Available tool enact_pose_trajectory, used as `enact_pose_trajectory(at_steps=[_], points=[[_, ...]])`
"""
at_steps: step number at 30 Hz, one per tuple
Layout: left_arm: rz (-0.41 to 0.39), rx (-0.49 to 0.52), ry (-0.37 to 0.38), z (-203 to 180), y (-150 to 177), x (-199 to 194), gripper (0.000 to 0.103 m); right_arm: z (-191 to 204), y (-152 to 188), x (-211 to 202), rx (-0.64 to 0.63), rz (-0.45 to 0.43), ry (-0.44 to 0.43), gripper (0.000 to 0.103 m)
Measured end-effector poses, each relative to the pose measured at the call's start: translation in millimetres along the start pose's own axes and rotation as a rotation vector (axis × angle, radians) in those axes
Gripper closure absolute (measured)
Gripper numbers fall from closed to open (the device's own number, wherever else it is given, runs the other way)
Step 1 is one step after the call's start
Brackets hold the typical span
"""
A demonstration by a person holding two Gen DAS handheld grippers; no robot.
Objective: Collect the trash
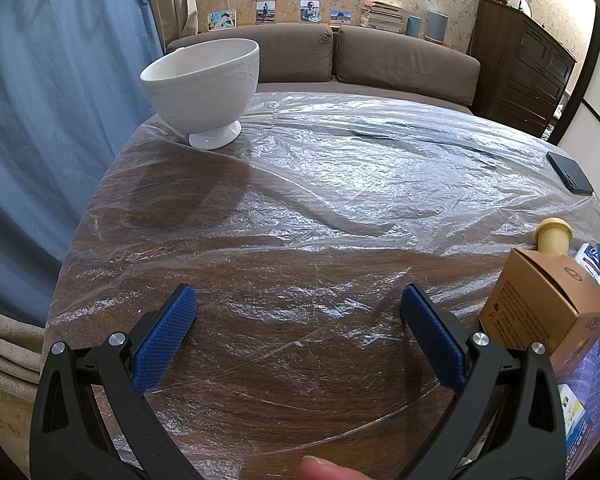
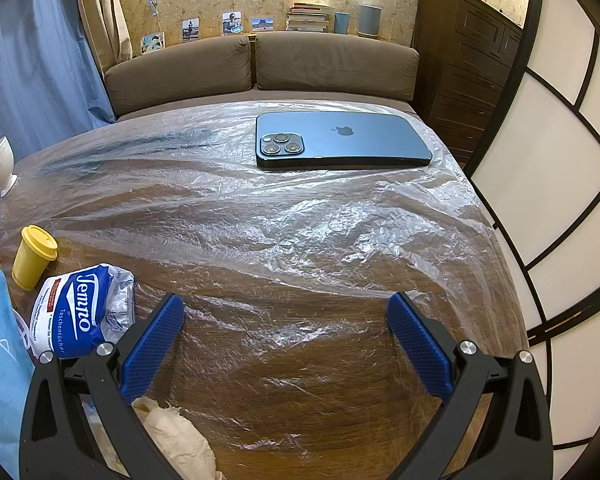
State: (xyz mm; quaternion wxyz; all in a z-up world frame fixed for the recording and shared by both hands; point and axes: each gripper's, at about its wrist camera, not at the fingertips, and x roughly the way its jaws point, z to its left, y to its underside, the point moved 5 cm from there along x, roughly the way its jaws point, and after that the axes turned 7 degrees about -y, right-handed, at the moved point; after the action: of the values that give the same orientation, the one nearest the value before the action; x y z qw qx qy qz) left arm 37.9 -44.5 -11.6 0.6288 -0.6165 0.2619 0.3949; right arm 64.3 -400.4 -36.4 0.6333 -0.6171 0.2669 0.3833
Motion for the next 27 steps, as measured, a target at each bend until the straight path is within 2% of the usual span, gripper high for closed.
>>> enact_pose_trajectory(at_steps=[27], points=[[0.0, 0.006, 0.003, -3.4, -1.0, 0.5, 0.001, 0.0, -0.1, -0.1, 0.0, 0.0, 0.0, 0.004]])
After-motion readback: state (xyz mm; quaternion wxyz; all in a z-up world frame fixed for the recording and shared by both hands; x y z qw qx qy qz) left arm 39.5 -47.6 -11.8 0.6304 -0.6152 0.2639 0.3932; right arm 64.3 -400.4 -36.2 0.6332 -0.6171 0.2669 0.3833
